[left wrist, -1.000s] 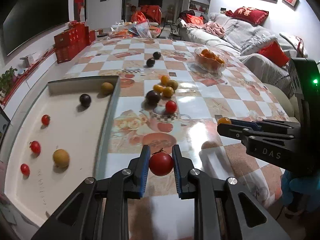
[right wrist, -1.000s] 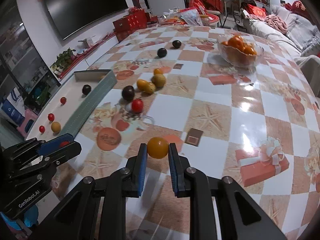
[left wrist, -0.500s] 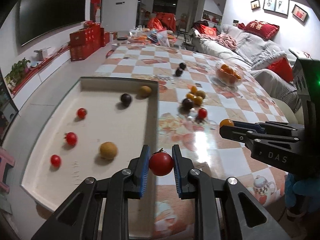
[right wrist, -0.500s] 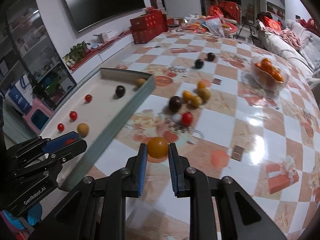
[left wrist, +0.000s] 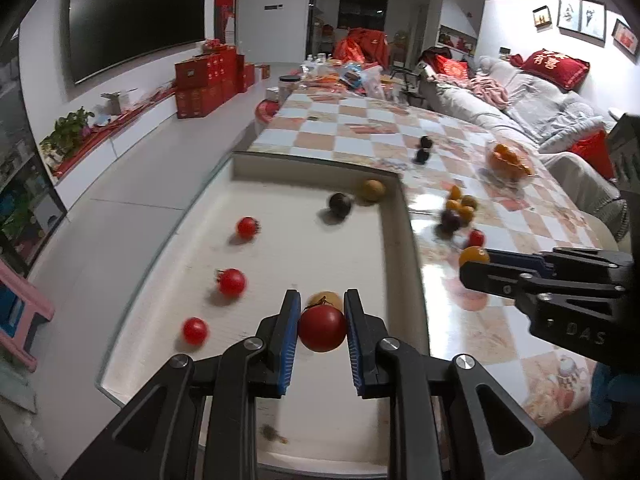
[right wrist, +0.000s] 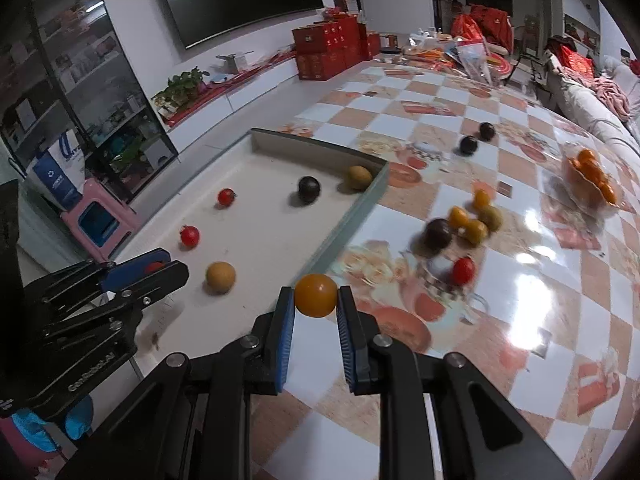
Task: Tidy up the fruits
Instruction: 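Carry the orange fruit and red tomato in both tools over the white tray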
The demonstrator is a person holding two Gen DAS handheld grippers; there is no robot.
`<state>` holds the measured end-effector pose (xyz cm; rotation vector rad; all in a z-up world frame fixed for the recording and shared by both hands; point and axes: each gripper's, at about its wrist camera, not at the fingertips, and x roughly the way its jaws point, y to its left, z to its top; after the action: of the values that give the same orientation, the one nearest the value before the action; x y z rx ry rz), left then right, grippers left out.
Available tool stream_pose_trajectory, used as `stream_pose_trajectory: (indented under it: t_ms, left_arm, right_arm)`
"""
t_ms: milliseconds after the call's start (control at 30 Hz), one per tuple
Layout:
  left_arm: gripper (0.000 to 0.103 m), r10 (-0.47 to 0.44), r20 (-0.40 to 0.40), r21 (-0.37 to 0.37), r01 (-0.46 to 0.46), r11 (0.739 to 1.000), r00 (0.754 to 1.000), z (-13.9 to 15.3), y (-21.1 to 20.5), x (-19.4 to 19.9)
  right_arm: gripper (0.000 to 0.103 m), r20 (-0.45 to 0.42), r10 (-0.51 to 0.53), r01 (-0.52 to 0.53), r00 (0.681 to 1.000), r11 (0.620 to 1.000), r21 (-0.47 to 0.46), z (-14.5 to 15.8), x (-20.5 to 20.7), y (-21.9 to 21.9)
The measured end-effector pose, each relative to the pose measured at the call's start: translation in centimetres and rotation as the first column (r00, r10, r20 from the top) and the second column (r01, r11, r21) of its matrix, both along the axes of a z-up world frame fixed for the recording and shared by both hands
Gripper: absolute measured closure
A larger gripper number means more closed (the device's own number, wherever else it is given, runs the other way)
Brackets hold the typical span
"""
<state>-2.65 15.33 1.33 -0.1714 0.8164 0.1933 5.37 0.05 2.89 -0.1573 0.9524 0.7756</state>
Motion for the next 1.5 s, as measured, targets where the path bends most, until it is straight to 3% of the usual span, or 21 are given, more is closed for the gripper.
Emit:
stream_pose_trajectory:
  t_ms: [867,1133,1500]
  left_arm:
    - [0.079,0.057,-0.072,0.043,-0.054,0.998,0.996,-1.5,3.1,2.5]
    - [0.079,0.051,-0.102,0.008,-0.050,0.999,0.993,-1.1,3.9,5.4]
    - [0.079,0.053,-0.196,0.014,-0.051,0.999,0.979,-3.2,4.5,9.4]
  right_arm:
    - [0.080,-0.023,0.051,-0.051,0.998,0.999,-0.009,-0.5,1.3,4.1]
    - [0.080,-0.012,0.079,-0.079,0.997,0.997,-0.024,-0.6,2.9,6.0]
    - [0.080,0.005,0.158,-0.157,0.987,0.984,-0.083,-2.8,4.3,8.3]
